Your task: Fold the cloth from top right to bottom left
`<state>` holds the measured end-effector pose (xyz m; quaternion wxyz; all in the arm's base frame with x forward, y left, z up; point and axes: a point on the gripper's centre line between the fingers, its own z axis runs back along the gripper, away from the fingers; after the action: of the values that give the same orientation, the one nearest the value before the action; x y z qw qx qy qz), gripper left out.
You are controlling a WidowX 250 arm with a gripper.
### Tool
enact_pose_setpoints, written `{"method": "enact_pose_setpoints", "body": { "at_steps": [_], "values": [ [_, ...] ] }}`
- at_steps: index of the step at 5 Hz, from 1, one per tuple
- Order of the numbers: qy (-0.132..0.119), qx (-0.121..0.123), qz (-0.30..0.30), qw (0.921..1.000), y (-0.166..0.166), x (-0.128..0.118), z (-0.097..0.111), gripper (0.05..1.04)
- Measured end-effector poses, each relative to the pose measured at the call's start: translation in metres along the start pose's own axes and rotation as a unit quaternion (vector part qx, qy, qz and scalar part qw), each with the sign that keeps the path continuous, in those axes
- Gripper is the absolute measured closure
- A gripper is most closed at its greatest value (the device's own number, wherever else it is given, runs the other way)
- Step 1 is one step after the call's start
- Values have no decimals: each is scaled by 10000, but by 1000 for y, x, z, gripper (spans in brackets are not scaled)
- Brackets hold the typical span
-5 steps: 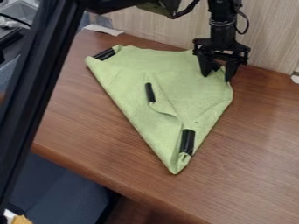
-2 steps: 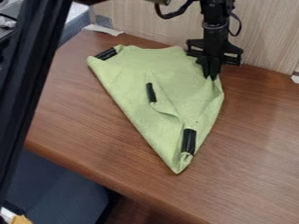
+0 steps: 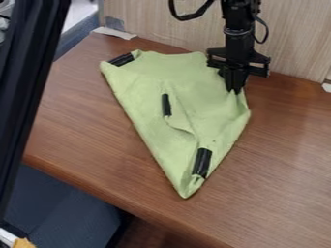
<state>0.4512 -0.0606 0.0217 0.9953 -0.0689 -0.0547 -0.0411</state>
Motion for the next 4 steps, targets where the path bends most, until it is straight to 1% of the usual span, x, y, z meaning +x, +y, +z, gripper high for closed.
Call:
{"method": "enact_pose_setpoints", "body": {
  "at_steps": [1,2,3,4],
  "values": [
    [-366,-89,-114,9992,-3,-2,23,1029],
    [-612,-75,-52,9981,10,-13,48,1029],
    [-726,-29,-45,9973,23,-33,70,1029],
    [-751,-13,114,9971,43,-57,82,1029]
  ]
}}
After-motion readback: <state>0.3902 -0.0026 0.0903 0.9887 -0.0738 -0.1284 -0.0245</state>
